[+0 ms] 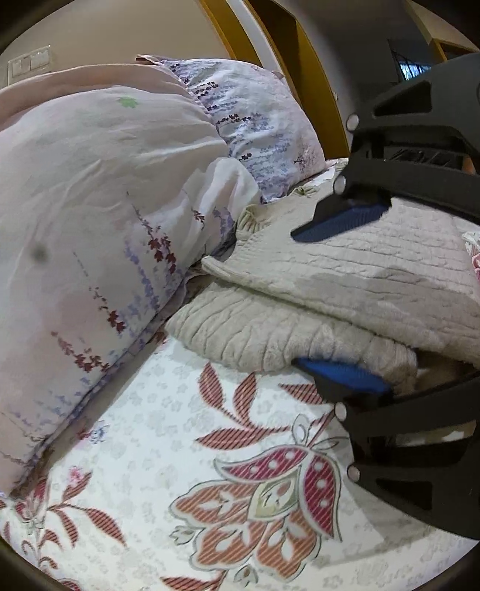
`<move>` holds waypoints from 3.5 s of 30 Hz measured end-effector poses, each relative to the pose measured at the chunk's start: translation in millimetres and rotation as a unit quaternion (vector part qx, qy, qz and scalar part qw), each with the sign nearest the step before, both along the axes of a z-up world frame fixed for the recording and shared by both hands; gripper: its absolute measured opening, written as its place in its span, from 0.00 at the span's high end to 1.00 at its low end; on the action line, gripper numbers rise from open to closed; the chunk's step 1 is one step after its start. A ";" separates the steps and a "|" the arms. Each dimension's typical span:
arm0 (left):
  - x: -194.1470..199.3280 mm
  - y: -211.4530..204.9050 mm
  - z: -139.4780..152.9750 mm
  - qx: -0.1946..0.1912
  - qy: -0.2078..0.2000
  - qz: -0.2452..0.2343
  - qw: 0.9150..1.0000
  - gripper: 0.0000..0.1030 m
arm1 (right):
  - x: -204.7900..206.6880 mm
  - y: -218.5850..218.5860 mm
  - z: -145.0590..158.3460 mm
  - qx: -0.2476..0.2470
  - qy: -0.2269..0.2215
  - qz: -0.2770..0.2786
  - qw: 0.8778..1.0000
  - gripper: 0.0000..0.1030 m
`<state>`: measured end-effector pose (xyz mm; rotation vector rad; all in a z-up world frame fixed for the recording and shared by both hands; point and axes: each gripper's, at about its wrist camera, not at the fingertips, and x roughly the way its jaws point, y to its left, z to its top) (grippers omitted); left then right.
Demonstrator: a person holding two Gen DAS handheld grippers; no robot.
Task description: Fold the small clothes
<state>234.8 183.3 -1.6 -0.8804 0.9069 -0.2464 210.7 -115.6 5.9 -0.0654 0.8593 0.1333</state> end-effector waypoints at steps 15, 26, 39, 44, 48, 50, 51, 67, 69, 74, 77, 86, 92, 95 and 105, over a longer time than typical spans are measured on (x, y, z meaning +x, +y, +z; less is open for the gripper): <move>-0.4 -32.4 42.3 0.055 -0.038 -0.047 0.997 0.81 | 1.0 0.1 1.5 -0.001 -0.001 0.003 1.000 0.43; -0.1 -111.2 106.0 -0.025 -0.131 -0.124 0.983 0.83 | -7.5 -30.6 21.2 0.109 -0.012 0.002 0.994 0.43; 17.9 -287.5 66.5 -0.039 -0.091 -0.263 0.960 0.82 | -63.9 -188.8 21.6 0.216 -0.042 -0.160 0.962 0.40; 8.5 -309.5 56.8 -0.063 -0.083 -0.322 0.941 0.51 | -76.1 -225.8 27.9 0.268 -0.043 -0.187 0.944 0.40; -1.3 -266.3 90.4 -0.009 -0.154 -0.268 0.951 0.23 | -75.4 -232.3 31.6 0.340 -0.016 -0.154 0.927 0.40; 0.4 -244.7 97.4 0.043 -0.158 -0.221 0.961 0.22 | -66.3 -230.1 29.0 0.370 0.015 -0.133 0.919 0.40; 3.2 -232.7 95.4 0.077 -0.148 -0.195 0.966 0.22 | -62.2 -228.2 26.6 0.380 0.029 -0.126 0.916 0.40; 17.1 -214.8 18.9 0.049 -0.015 -0.207 0.977 0.26 | -11.5 -210.4 -9.9 0.436 0.110 -0.110 0.886 0.53; 16.6 -213.3 15.2 0.042 -0.013 -0.208 0.977 0.26 | -3.8 -210.5 -9.7 0.435 0.103 -0.112 0.887 0.56; 17.7 -212.1 15.8 0.031 -0.009 -0.205 0.978 0.25 | 8.6 -198.1 0.7 0.377 0.069 -0.103 0.918 0.80; 14.1 -208.1 17.9 0.030 -0.014 -0.202 0.979 0.24 | -2.7 -183.4 33.9 0.300 -0.004 -0.076 0.951 0.82; 7.0 -213.7 24.8 0.046 -0.035 -0.213 0.975 0.23 | -20.8 -187.6 67.5 0.170 -0.068 -0.093 0.979 0.84; 4.2 -221.8 25.2 0.055 -0.041 -0.229 0.971 0.23 | -34.1 -194.4 75.3 0.166 -0.095 -0.094 0.977 0.84; 4.6 -224.7 26.0 0.058 -0.045 -0.236 0.969 0.23 | -33.1 -203.2 69.2 0.164 -0.087 -0.109 0.977 0.84; -2.8 -221.6 29.2 0.046 -0.037 -0.245 0.968 0.23 | -21.1 -247.2 24.8 0.174 -0.001 -0.208 0.963 0.64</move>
